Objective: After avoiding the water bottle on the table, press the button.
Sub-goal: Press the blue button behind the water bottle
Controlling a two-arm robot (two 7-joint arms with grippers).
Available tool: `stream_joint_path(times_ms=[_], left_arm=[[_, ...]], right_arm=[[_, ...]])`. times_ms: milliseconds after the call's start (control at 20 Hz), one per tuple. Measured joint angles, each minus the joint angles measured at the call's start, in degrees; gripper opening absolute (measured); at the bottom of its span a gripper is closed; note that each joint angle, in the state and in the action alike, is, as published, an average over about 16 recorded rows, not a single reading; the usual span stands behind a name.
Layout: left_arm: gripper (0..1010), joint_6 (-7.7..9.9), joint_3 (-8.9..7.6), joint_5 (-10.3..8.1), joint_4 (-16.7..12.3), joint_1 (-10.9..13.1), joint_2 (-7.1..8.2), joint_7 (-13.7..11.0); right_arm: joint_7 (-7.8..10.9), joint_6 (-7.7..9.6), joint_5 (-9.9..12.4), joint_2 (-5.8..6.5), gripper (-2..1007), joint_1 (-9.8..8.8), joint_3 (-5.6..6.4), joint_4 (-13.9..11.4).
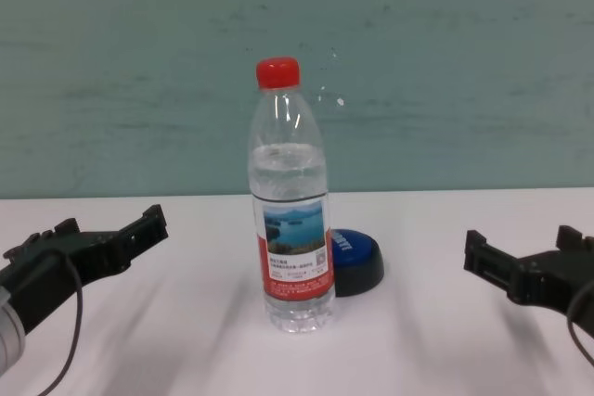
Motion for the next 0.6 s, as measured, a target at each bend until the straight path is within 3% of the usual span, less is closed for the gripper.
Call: stream_joint_path(times_ms=[300,600], left_arm=[[1000,-0.04,-0.05,0.09,-0.4,0.2,-0.03,-0.1],[1001,-0.15,-0.39,0.72,-3.2,1.9,-0.19,-0.5]], right_arm=[[0.0,0.0,0.0,0.0,1004,0.0,0.0,0.0],[0.0,0.0,0.0,0.0,1004,0.0,0.0,0.0]])
